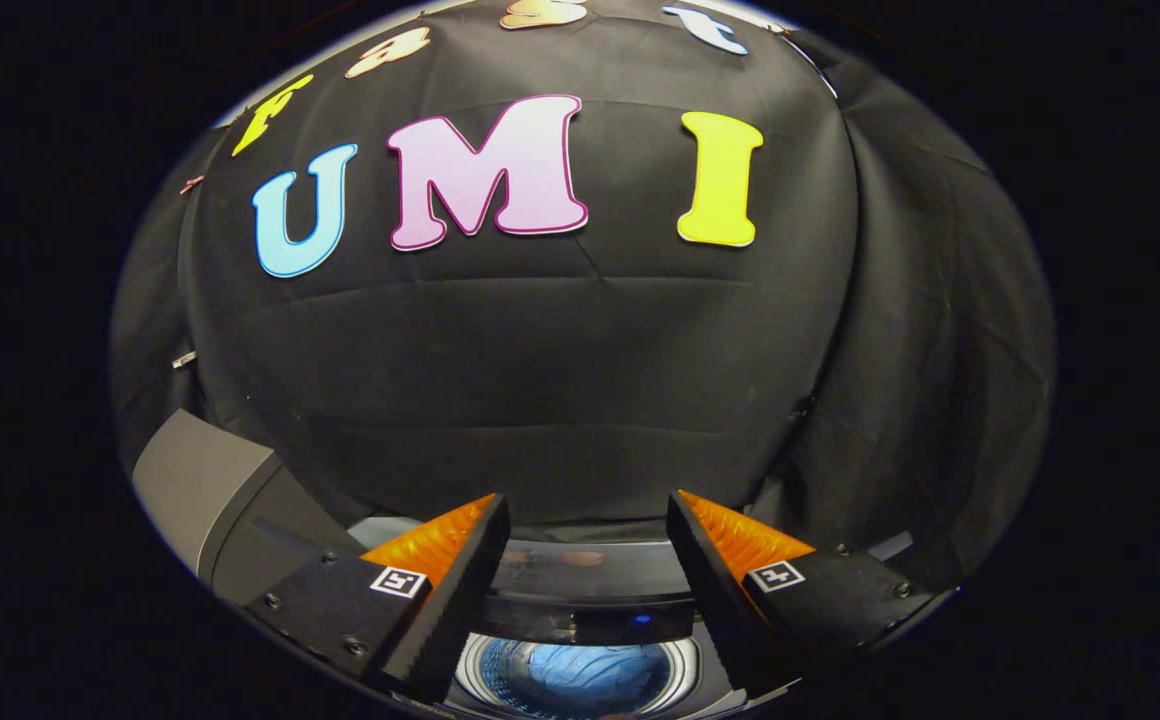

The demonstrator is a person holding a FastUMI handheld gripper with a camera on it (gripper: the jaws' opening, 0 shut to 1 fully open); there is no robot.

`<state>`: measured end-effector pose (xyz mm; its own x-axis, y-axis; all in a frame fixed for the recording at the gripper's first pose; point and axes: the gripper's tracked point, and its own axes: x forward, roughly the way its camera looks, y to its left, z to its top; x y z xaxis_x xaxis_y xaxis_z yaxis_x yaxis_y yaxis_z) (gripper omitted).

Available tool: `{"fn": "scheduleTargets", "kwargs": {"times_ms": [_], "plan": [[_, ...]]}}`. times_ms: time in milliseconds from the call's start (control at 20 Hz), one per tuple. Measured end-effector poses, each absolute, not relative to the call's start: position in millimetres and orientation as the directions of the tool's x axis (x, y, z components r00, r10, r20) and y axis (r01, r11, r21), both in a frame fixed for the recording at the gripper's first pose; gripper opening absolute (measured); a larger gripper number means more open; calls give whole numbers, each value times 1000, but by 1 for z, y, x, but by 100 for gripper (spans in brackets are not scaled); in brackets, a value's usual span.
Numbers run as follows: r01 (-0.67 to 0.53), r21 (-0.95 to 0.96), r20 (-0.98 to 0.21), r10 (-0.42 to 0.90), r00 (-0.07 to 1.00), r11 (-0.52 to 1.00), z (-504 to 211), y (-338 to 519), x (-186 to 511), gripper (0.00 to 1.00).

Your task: Put the clothes into the washing machine and then close the washing machine lid.

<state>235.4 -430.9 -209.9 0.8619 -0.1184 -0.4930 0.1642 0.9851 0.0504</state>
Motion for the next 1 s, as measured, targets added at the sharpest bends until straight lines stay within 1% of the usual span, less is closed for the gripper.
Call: {"fn": "scheduleTargets", "kwargs": {"times_ms": [350, 450, 550, 600, 650, 700, 800, 900, 1000], "plan": [[175, 37, -509, -132, 851, 984, -222, -423, 199, 100], [173, 37, -530, -128, 839, 984, -233, -419, 186, 100], [159, 4, -607, -123, 785, 987, -258, -416, 163, 99], [154, -5, -623, -124, 772, 988, -270, -414, 155, 99], [149, -16, -626, -126, 769, 989, -267, -410, 138, 100], [141, -29, -625, -128, 770, 990, -284, -408, 137, 99], [125, -40, -624, -122, 771, 991, -291, -401, 128, 99], [124, -26, -604, -114, 789, 992, -286, -398, 133, 99], [128, 10, -539, -103, 836, 992, -259, -390, 145, 99]]}}
